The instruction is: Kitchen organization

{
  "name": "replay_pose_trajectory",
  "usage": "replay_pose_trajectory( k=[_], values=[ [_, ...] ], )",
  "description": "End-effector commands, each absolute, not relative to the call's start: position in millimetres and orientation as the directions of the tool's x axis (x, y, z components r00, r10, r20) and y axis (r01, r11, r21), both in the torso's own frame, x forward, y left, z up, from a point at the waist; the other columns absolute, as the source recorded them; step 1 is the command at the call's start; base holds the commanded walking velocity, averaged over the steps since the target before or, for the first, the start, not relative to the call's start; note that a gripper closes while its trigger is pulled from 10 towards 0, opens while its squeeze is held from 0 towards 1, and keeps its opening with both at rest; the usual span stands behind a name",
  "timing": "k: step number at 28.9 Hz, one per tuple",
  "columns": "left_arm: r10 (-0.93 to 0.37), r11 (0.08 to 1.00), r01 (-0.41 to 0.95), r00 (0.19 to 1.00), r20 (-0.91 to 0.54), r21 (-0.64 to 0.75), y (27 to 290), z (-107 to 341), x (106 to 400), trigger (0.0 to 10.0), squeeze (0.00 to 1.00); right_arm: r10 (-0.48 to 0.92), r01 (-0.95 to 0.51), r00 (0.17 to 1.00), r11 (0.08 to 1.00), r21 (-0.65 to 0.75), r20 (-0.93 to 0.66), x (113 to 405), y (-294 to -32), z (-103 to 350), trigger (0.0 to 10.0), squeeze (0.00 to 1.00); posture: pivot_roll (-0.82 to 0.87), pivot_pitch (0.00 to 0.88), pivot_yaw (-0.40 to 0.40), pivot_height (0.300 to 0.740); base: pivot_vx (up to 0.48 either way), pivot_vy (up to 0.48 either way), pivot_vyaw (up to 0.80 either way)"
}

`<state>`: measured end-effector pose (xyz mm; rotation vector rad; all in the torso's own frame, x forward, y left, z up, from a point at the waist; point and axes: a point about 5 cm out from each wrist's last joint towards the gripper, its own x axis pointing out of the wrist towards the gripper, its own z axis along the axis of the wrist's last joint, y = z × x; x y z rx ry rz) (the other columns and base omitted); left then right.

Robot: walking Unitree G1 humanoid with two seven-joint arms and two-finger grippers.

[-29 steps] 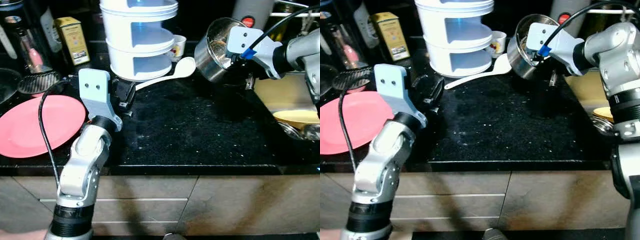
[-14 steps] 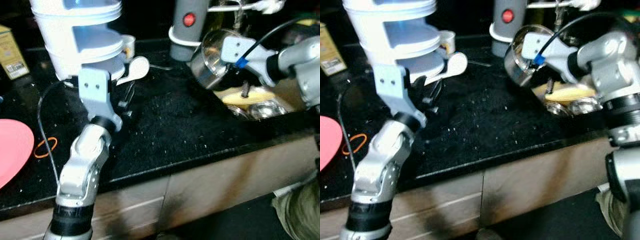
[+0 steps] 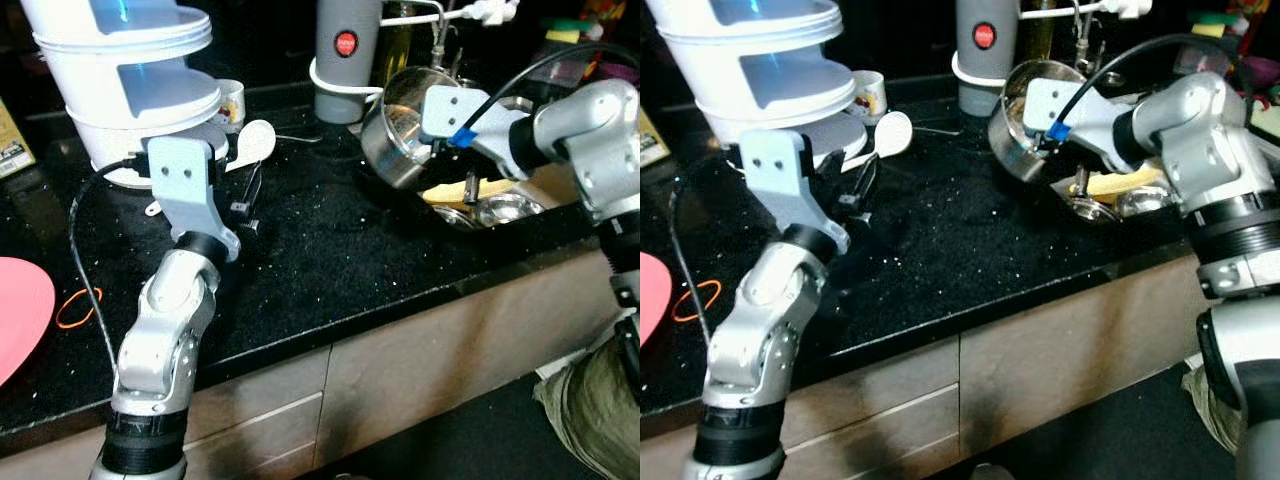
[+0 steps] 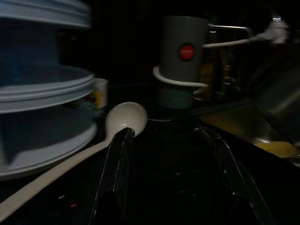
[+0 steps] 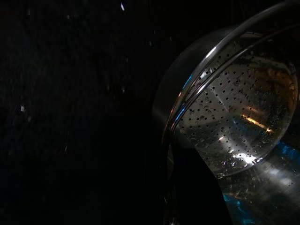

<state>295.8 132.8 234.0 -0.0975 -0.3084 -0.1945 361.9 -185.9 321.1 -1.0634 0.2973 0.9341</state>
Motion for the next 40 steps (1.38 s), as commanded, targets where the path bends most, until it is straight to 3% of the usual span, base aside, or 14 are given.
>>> replay_pose_trajectory(
  k=[1,8,28,40],
  values=[
    [-0.167,0.977,0.198,0.936,0.309,-0.073,133.9,233.2,294.9,10.0,0.00,0.521,-0.780,0.585,0.151,-0.608,-0.622,361.2,-180.2,315.2,10.0,0.00,-0.11,0.000,-0.030,0.732,0.000,-0.379,0.00],
    [-0.163,0.978,0.196,0.937,0.309,-0.077,133.6,233.1,295.1,10.0,0.00,0.553,-0.772,0.585,0.156,-0.616,-0.593,362.4,-167.3,311.1,10.0,0.00,-0.10,0.000,-0.029,0.732,0.000,-0.382,0.00],
    [-0.159,0.977,0.196,0.936,0.314,-0.090,131.7,233.3,295.0,10.0,0.00,0.532,-0.651,0.723,0.309,-0.693,-0.442,378.7,-153.9,317.6,10.0,0.00,-0.11,0.000,-0.037,0.732,0.000,-0.383,0.00],
    [-0.158,0.977,0.194,0.937,0.312,-0.088,132.3,233.2,294.1,10.0,0.00,0.585,-0.660,0.710,0.357,-0.661,-0.393,379.7,-140.6,312.1,10.0,0.00,-0.10,0.000,-0.036,0.732,0.000,-0.383,0.00]
  ],
)
